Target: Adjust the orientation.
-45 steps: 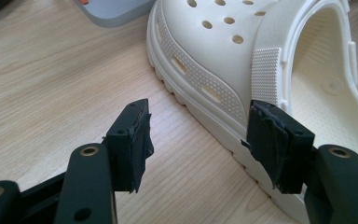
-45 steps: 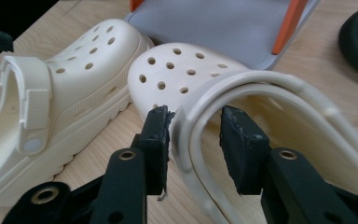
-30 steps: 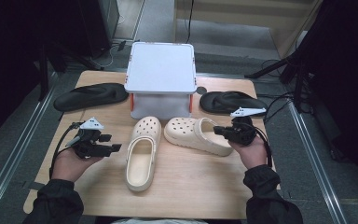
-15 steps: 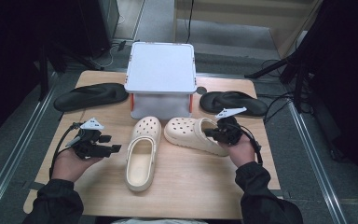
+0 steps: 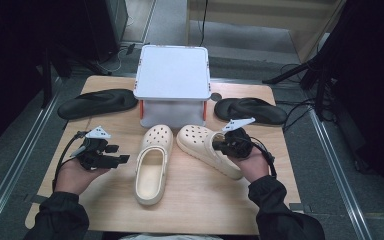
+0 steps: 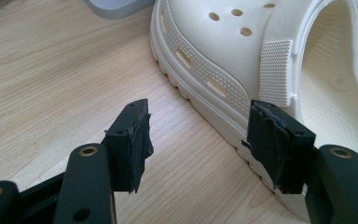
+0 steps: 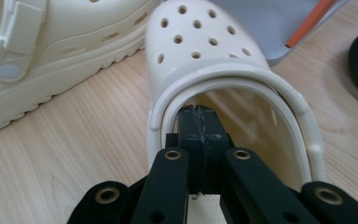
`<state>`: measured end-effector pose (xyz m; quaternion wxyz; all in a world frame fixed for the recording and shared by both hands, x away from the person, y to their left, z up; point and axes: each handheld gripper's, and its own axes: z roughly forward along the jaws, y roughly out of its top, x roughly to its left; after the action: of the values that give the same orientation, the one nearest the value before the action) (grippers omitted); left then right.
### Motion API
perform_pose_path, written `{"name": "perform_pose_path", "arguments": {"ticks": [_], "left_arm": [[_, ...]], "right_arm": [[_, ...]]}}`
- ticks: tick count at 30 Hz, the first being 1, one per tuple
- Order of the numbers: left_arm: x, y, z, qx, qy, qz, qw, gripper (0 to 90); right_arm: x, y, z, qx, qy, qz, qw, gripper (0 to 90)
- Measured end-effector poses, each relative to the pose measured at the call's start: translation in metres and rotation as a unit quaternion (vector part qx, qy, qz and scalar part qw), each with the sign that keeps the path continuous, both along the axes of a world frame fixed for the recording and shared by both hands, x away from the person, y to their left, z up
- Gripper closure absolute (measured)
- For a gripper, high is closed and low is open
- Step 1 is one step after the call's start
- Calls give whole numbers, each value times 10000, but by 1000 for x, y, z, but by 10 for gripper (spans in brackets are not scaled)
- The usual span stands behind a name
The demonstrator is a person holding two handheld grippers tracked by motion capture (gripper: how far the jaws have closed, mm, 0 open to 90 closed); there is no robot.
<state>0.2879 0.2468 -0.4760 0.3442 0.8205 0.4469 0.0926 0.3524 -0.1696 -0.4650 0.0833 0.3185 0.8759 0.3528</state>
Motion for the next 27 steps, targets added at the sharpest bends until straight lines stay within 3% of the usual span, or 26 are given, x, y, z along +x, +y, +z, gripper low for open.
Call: {"name": "perform_pose_path", "arguments": {"ticks": [17,27], "left_arm": [[0,1,0,-14,-4,3,10000,409],[0,-2,1,-74,-25,-53,10000,427]], "right_arm": [[-15,28,-1,20,80,388,9992,900],[-20,43,-3,117,263,408,9988,900]]}}
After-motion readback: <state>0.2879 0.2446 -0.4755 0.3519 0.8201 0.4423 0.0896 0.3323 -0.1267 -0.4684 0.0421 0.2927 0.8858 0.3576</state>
